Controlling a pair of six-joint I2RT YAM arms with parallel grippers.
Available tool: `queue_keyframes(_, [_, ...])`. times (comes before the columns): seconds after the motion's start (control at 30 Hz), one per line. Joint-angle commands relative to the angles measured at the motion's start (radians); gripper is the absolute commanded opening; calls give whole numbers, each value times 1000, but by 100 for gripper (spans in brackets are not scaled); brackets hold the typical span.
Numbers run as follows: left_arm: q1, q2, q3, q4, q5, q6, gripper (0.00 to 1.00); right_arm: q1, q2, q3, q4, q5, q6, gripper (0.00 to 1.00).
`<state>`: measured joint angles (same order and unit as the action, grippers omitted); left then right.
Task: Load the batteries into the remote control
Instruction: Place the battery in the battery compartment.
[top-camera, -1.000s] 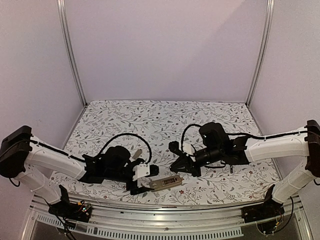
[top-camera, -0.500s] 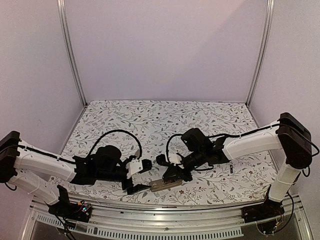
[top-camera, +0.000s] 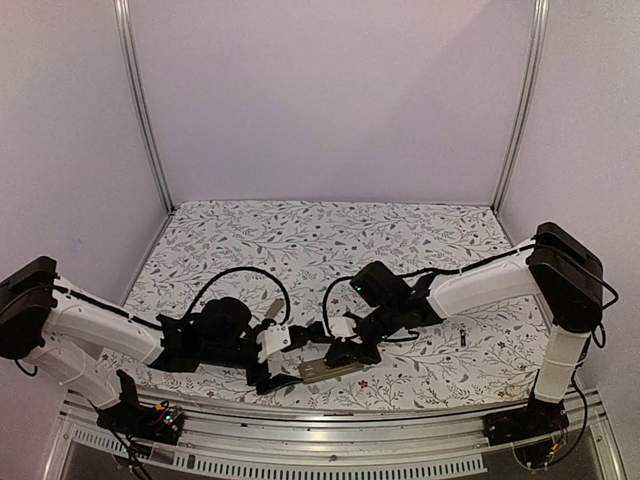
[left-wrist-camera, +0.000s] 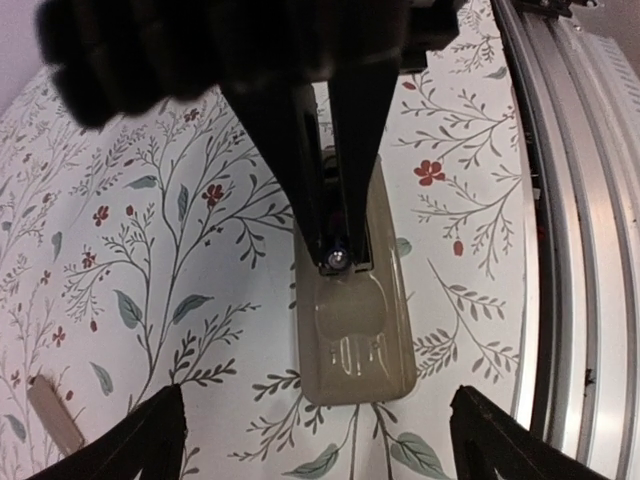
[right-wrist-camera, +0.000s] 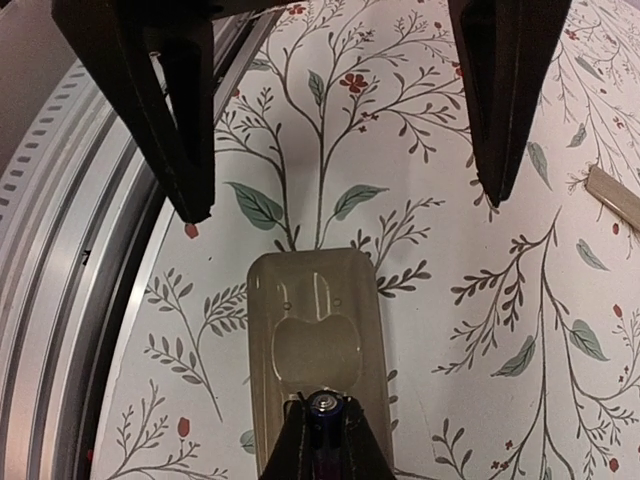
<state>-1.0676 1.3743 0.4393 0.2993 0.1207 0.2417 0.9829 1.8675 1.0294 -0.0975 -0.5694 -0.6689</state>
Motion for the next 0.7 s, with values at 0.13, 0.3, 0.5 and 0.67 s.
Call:
queue_keyframes(0.13, [-17,170,26,81,-42,9,93,3,28,26,-59,62,-52,0])
queue_keyframes(0.3, [-25,231,41,154,-38,23,92,4,26,51,-95,87,-60,0])
queue_keyframes(0.5, [-27,276,42,205,-35,31,90,6,21,61,-118,125,-91,0])
queue_keyframes(0.67, [-27,255,13,242,-24,28,90,6,26,69,-161,152,-111,0])
